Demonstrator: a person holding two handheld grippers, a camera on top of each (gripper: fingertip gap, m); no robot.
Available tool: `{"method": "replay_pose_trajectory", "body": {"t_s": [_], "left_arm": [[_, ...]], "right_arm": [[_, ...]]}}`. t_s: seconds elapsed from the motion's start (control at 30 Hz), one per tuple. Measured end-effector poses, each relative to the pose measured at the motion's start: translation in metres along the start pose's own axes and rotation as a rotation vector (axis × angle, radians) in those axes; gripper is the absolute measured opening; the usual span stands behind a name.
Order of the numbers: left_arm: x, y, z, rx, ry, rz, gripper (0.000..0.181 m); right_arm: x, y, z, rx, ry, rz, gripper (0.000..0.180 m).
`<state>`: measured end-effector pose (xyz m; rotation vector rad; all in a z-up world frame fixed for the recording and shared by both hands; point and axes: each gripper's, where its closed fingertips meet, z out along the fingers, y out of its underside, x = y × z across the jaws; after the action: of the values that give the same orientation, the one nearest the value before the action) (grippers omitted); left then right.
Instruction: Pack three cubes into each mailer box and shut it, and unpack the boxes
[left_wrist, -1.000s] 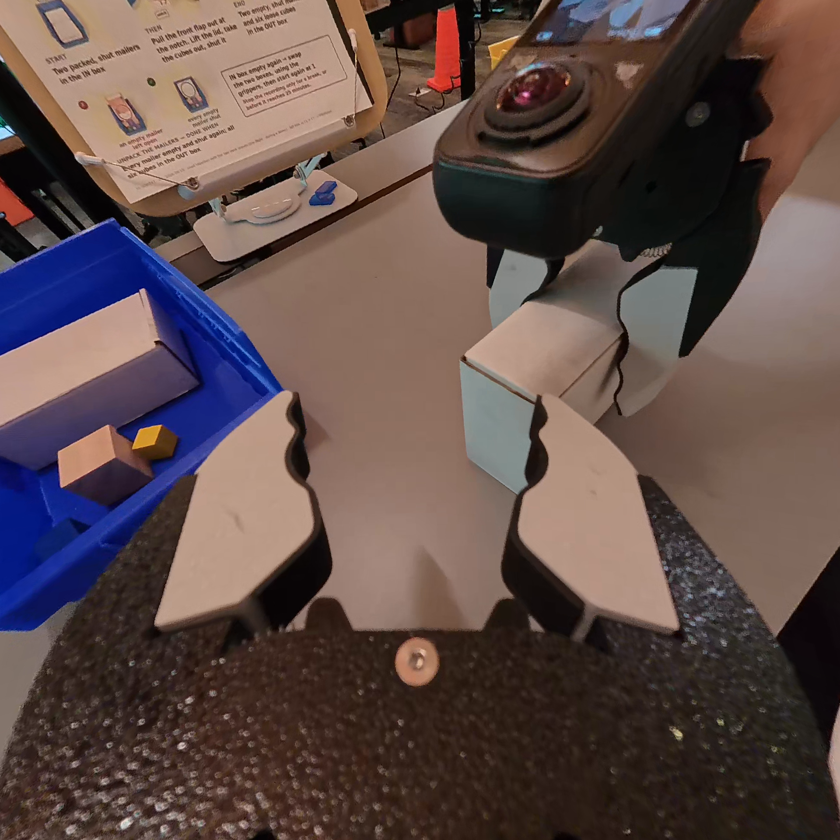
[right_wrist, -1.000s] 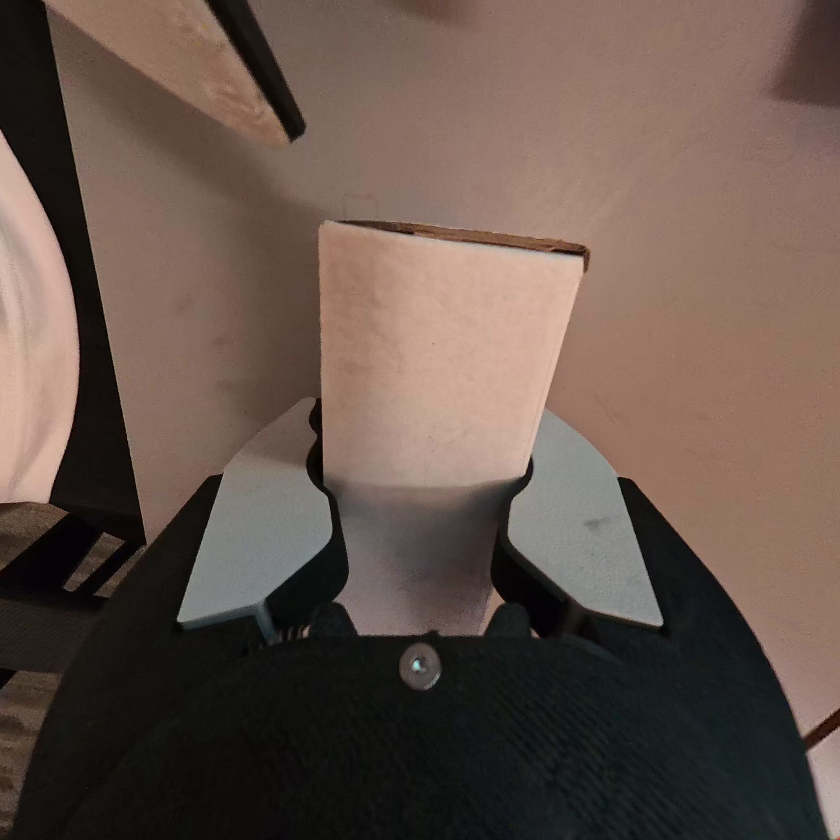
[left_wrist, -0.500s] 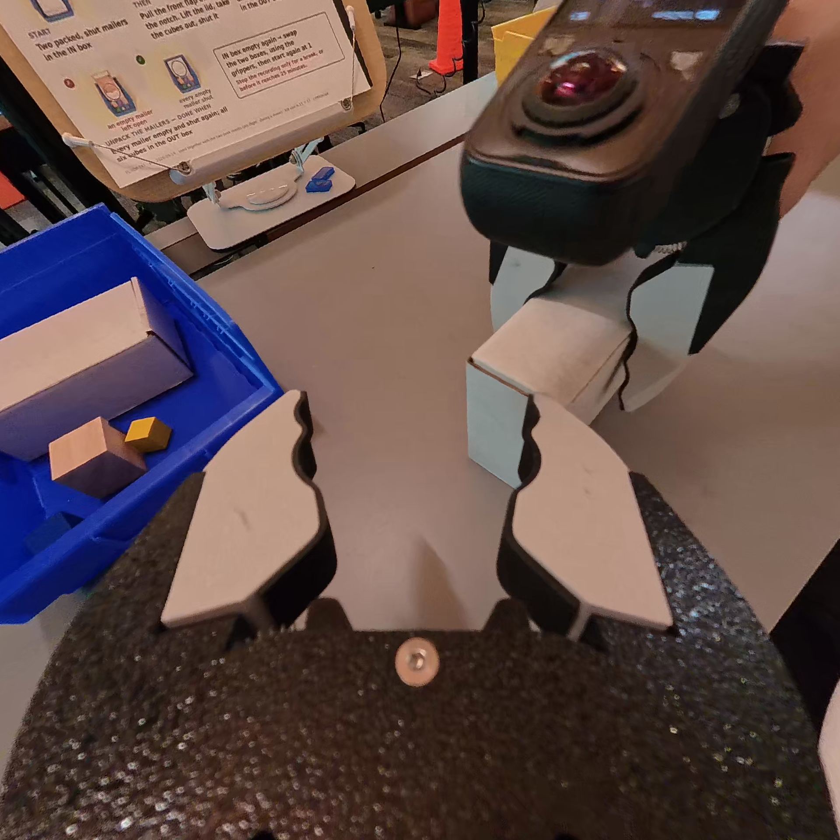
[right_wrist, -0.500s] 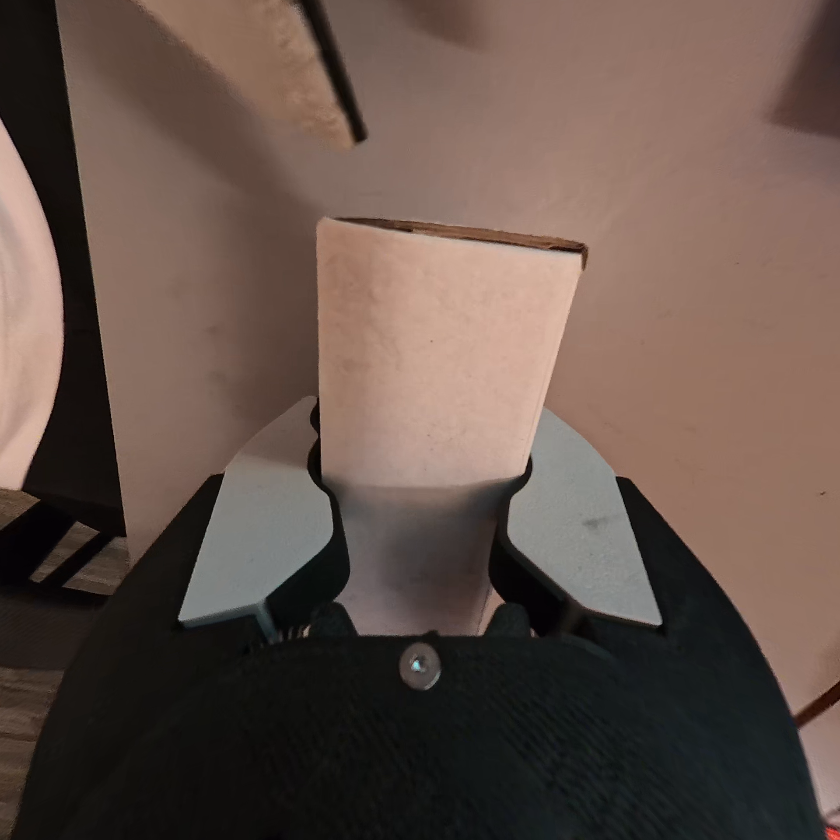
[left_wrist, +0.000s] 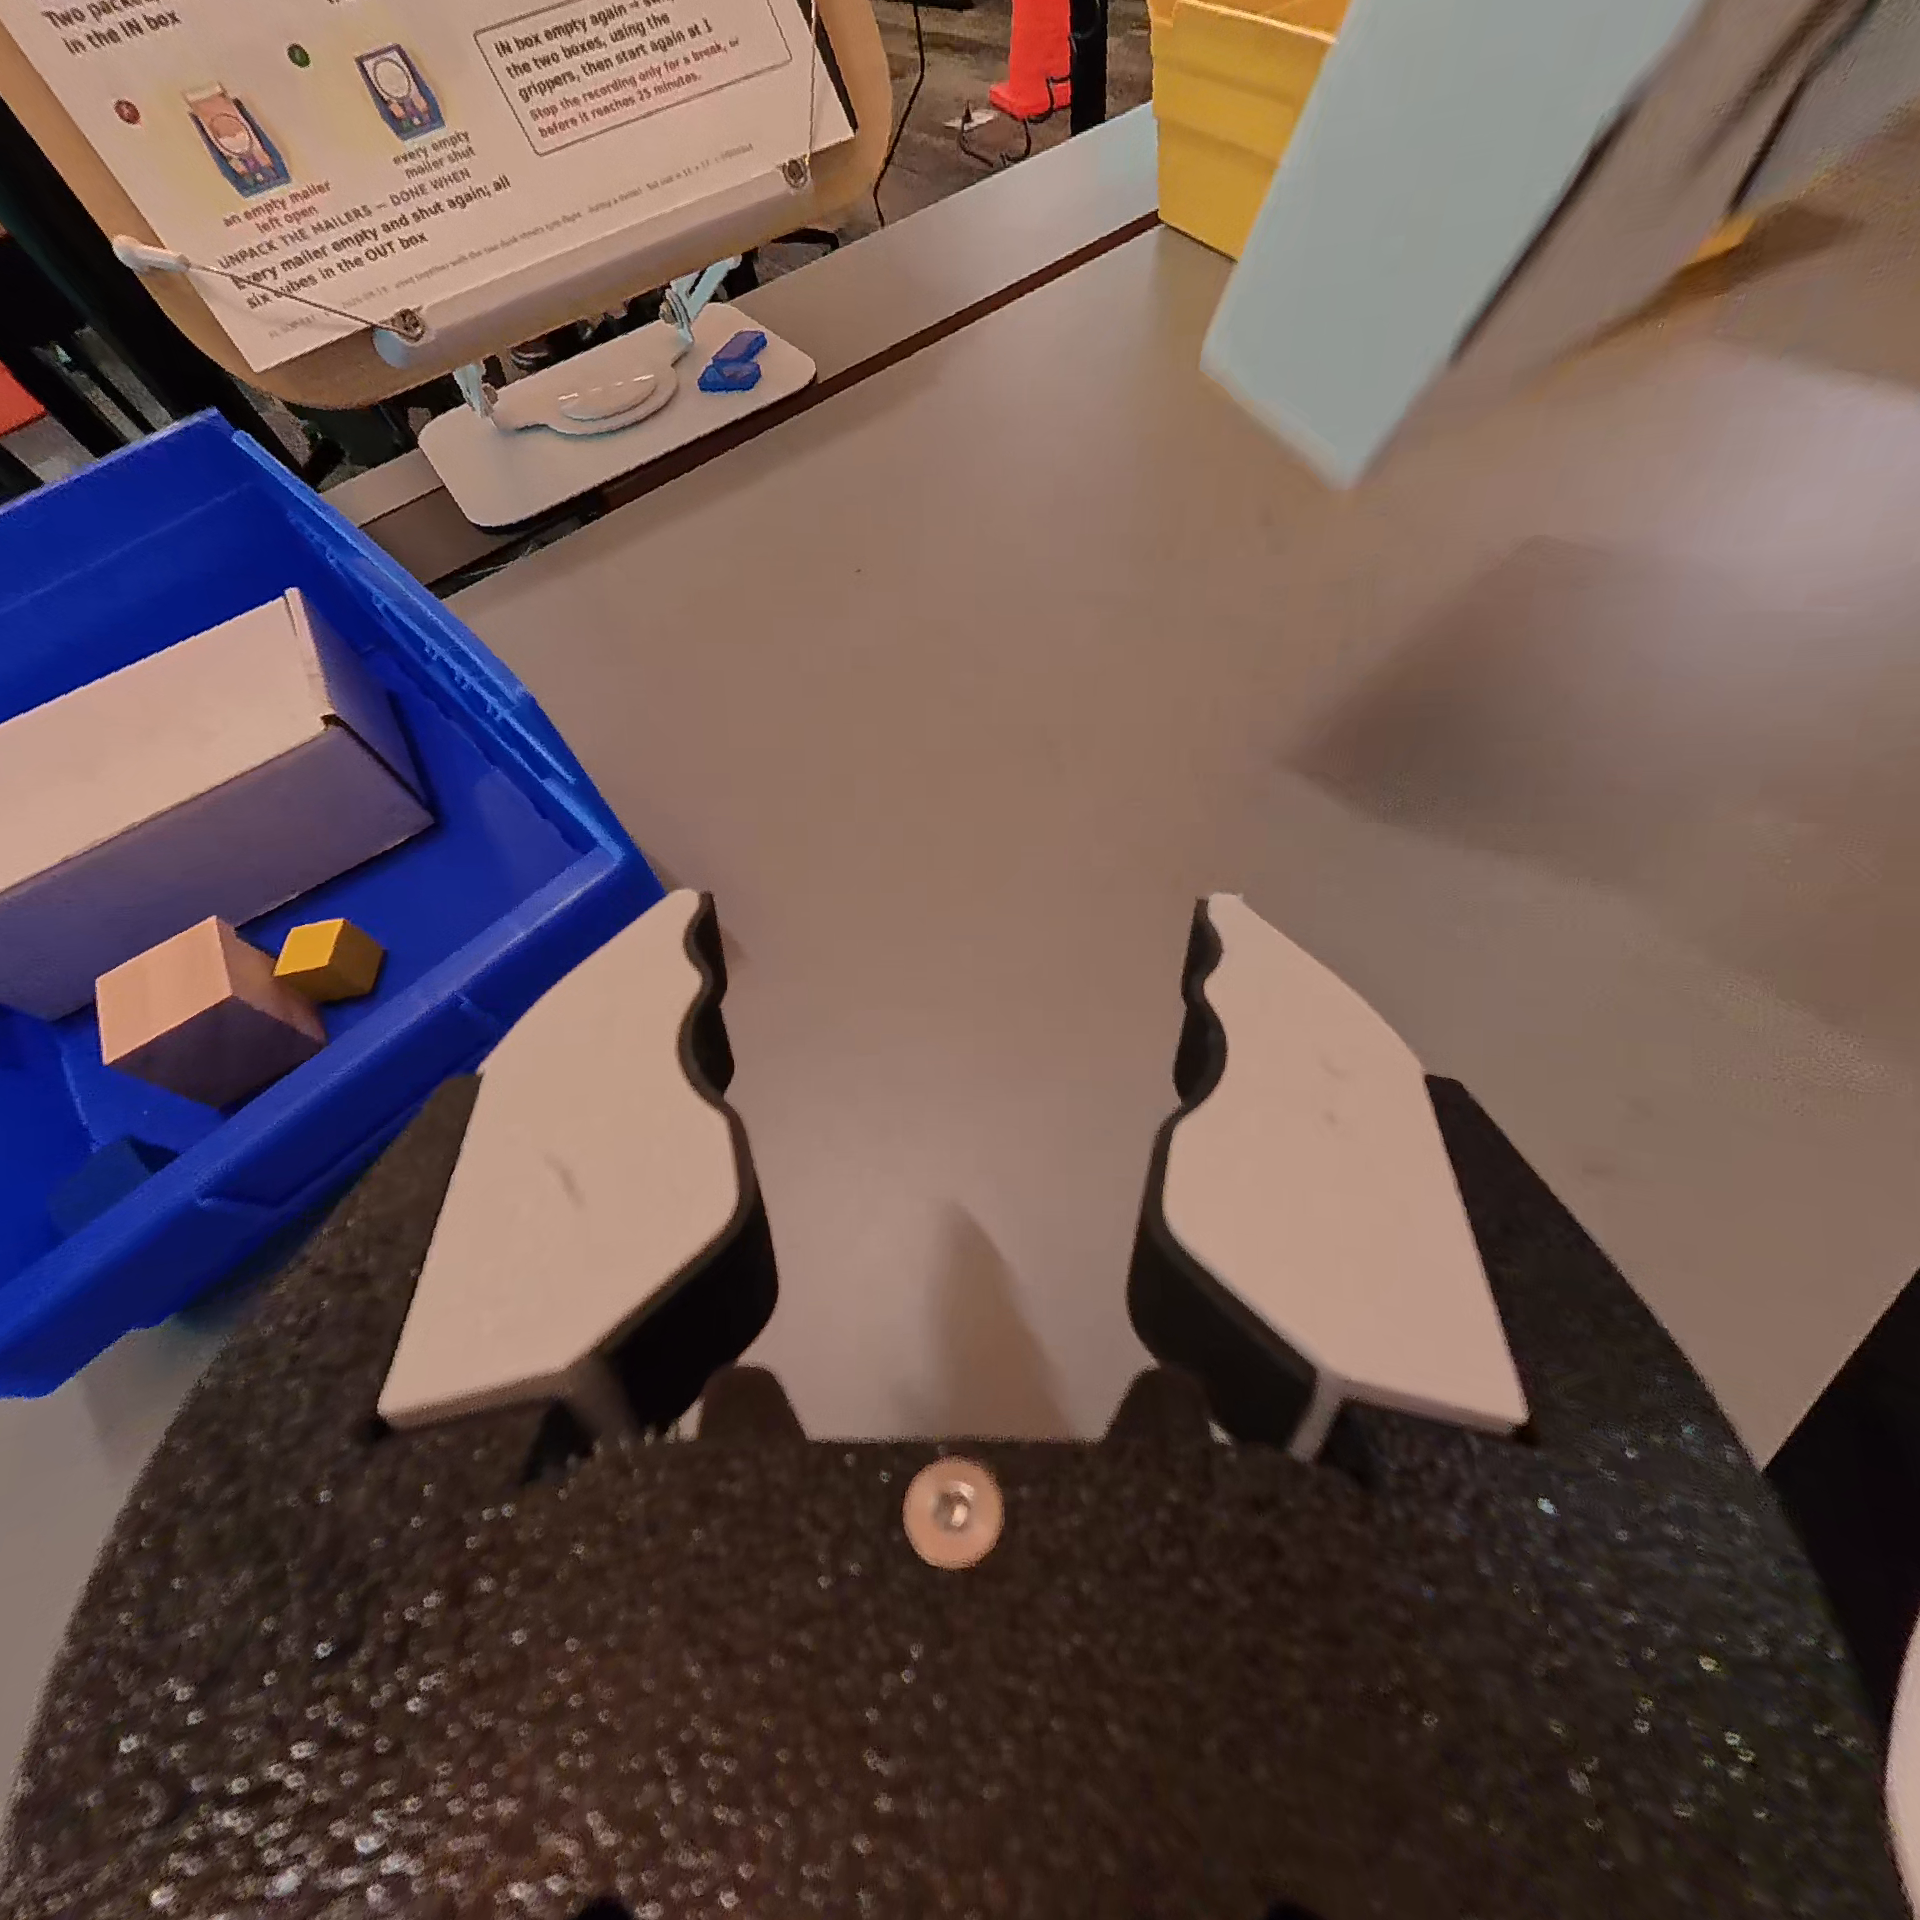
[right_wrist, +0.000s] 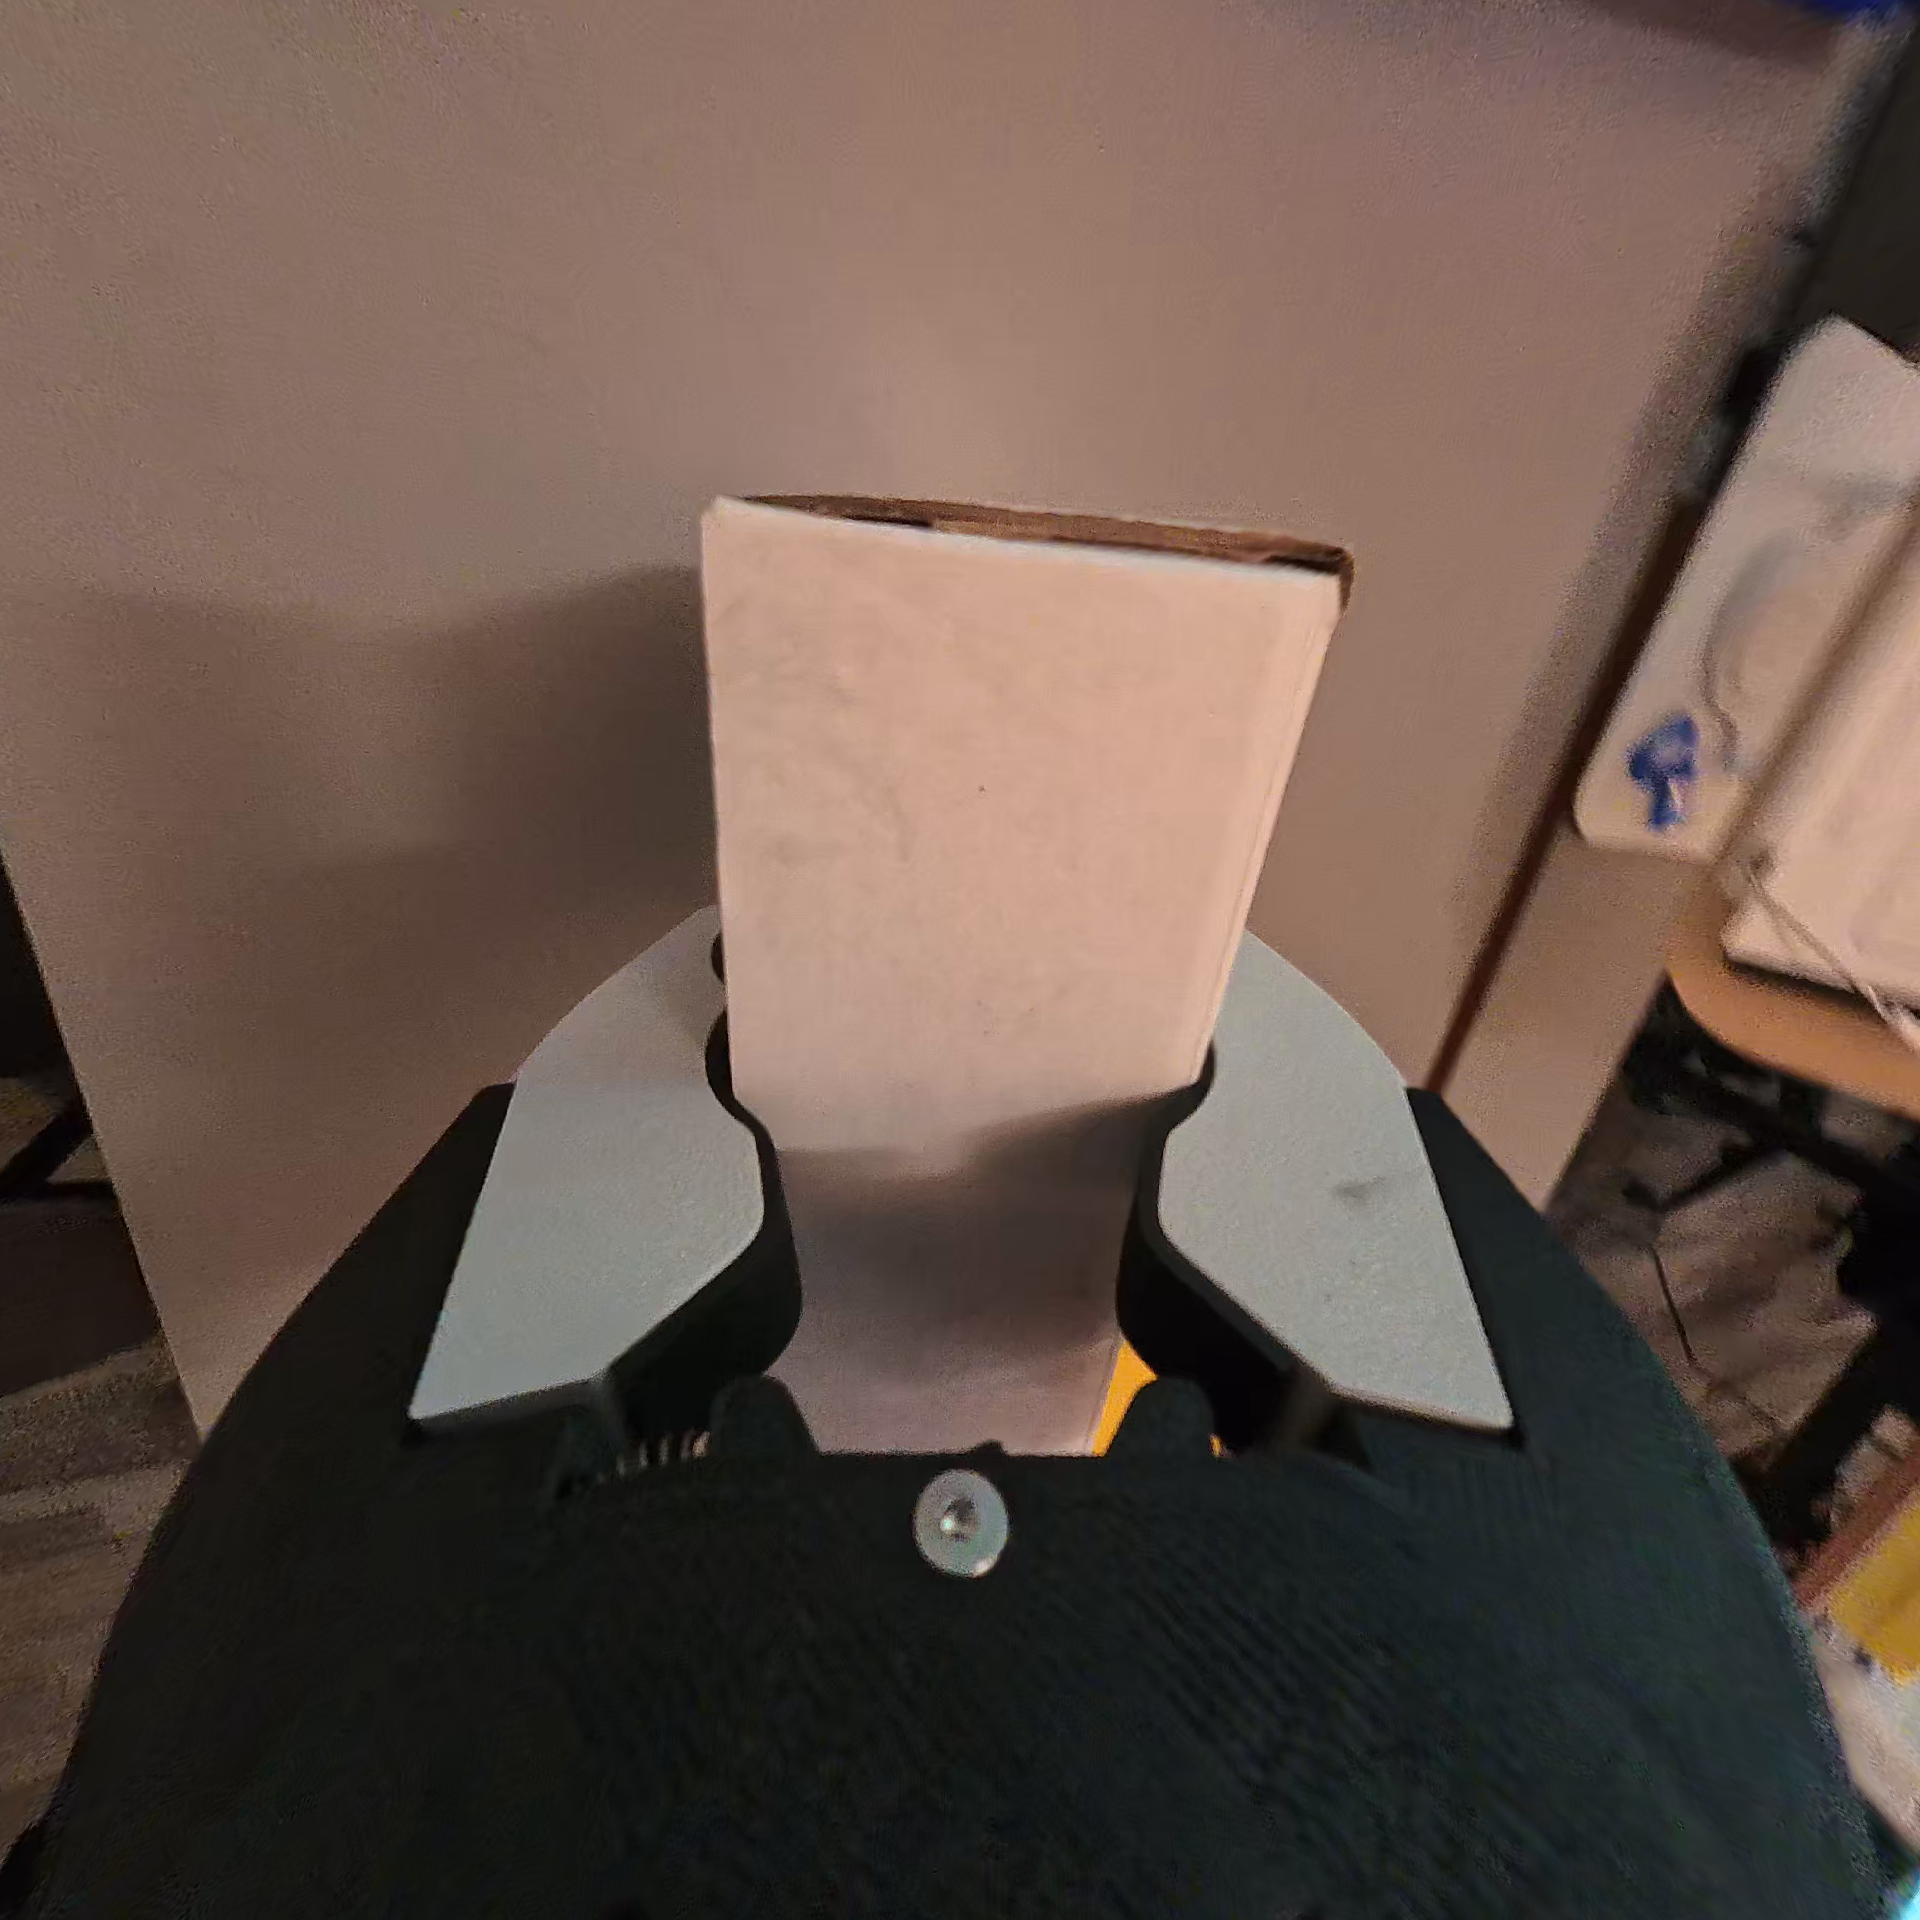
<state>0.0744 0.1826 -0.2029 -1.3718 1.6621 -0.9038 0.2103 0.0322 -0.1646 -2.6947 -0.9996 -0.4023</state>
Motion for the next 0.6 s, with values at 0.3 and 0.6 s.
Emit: {"method": "replay_pose_trajectory", "body": {"t_s": [0.3, 0.6], "left_arm": [[0.007, 0.01, 0.014, -0.038, 0.028, -0.005, 0.082], [0.013, 0.009, 0.023, -0.042, 0.08, -0.034, 0.081]], "right_arm": [[0.09, 0.185, -0.07, -0.197, 0.292, 0.348, 0.078], [0.176, 0.33, -0.018, -0.356, 0.546, 0.394, 0.077]]}}
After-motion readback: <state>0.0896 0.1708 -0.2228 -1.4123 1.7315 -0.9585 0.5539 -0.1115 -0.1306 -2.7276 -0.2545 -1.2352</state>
